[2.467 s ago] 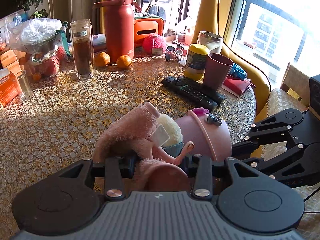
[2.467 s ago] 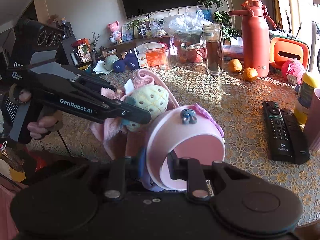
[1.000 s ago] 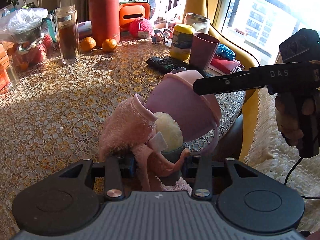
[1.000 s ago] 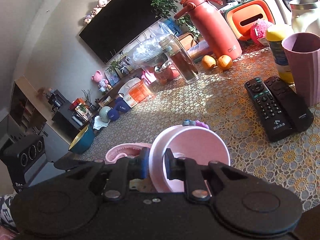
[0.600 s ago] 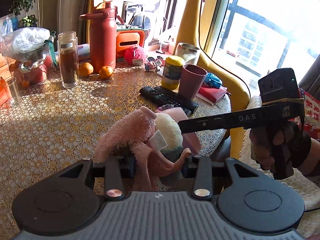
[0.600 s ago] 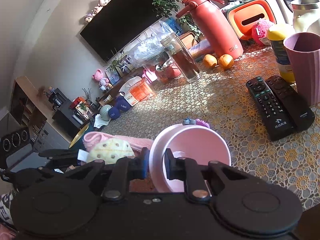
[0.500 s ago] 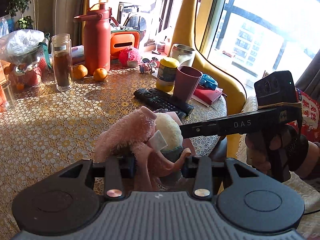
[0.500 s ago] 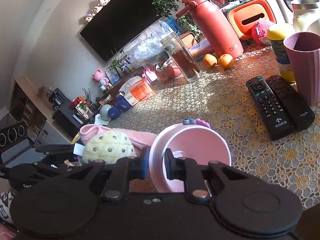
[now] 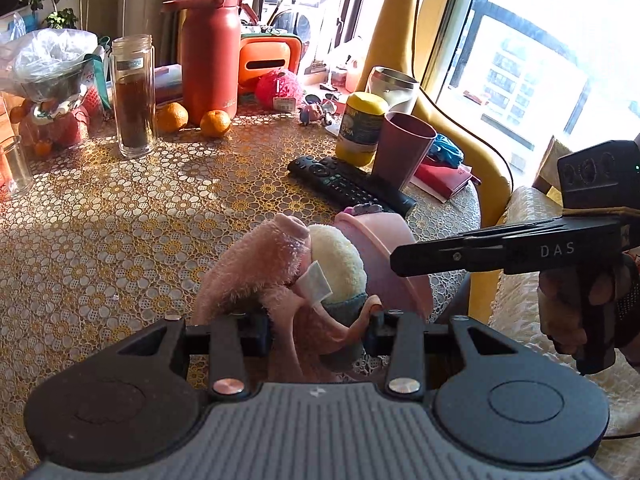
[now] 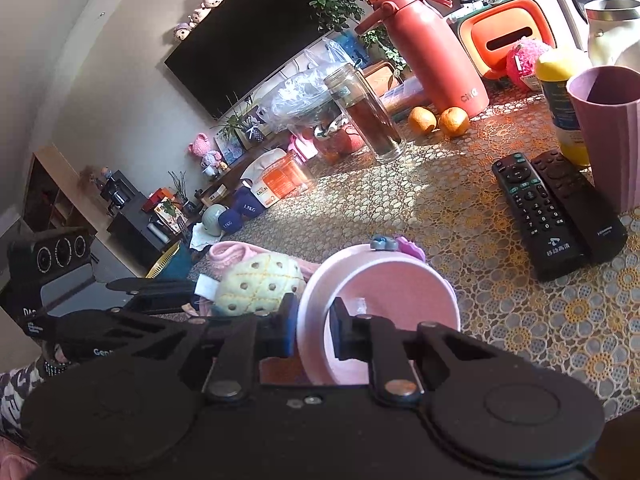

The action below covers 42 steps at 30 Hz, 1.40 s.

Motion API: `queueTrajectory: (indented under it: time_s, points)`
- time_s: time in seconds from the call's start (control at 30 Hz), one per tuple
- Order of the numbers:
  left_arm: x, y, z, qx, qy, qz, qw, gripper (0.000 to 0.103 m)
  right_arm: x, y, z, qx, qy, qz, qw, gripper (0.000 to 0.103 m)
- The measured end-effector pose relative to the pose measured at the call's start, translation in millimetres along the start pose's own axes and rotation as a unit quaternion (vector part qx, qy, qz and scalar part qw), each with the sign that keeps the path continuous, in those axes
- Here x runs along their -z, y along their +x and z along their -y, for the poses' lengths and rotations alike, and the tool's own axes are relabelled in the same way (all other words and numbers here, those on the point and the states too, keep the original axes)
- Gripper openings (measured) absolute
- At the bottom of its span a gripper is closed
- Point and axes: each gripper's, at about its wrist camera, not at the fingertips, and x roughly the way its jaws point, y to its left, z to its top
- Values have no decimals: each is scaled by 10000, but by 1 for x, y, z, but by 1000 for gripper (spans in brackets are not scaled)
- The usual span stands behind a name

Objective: Organize objects

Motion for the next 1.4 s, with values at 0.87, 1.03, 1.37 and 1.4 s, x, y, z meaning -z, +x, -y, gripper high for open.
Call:
queueTrajectory:
  time_s: [0.87, 1.03, 1.37, 1.4]
  points:
    - [22, 9, -24, -139, 103, -365, 9992, 65, 3, -1, -5, 59, -170, -77, 9998, 17]
    - [19, -5, -23, -268, 199, -121, 9994, 65, 3, 0, -6, 60, -178, -88, 9998, 18]
    - [7, -5, -17, -508, 577, 257, 9967, 83, 2, 2, -8, 48, -231, -147, 9996, 18]
    - [6, 1, -19, -444, 565, 164, 9973, 83, 2, 2, -8, 46, -231, -154, 9996, 19]
